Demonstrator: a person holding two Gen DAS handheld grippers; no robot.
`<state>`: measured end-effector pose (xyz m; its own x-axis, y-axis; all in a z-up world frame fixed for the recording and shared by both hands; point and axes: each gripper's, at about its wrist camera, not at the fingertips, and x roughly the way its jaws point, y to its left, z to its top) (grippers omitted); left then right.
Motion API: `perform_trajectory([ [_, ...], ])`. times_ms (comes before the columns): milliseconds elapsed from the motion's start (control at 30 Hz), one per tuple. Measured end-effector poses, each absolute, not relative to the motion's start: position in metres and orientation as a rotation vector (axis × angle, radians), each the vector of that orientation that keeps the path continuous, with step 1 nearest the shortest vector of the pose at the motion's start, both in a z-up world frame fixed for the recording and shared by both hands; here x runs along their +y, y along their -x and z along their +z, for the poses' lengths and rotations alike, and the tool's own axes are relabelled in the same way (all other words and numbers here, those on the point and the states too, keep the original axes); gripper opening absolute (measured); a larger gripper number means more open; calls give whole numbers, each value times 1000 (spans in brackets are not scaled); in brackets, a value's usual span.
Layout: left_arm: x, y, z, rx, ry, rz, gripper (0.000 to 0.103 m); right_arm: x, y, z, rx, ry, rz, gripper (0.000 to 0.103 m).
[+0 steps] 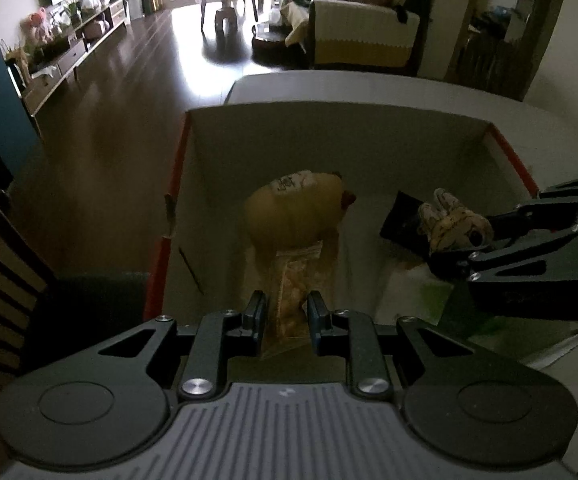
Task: Organize objects
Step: 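Open both grippers to drop the snack bag and bunny plush into the box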
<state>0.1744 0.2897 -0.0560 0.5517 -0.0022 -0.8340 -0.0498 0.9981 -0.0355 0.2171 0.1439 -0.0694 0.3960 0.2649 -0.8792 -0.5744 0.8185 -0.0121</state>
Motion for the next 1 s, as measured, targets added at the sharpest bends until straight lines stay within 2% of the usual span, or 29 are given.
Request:
perform_trajectory([
  [600, 286, -176, -69, 1047, 76, 24, 21, 136, -218, -73, 1041, 353, 569, 48],
  [700, 287, -175, -67, 1046, 88, 31, 30, 134, -213, -69, 1026, 354, 580, 55],
  [767, 287, -171, -65, 1034, 96, 23, 45, 130, -211, -65, 1013, 346, 583, 59],
  [867, 283, -165, -61, 1019, 110, 3, 56, 123, -211, -60, 1016, 318, 591, 60],
  [1000, 277, -158, -54, 999, 98, 5, 63, 114, -209, -52, 1011, 294, 595, 61],
])
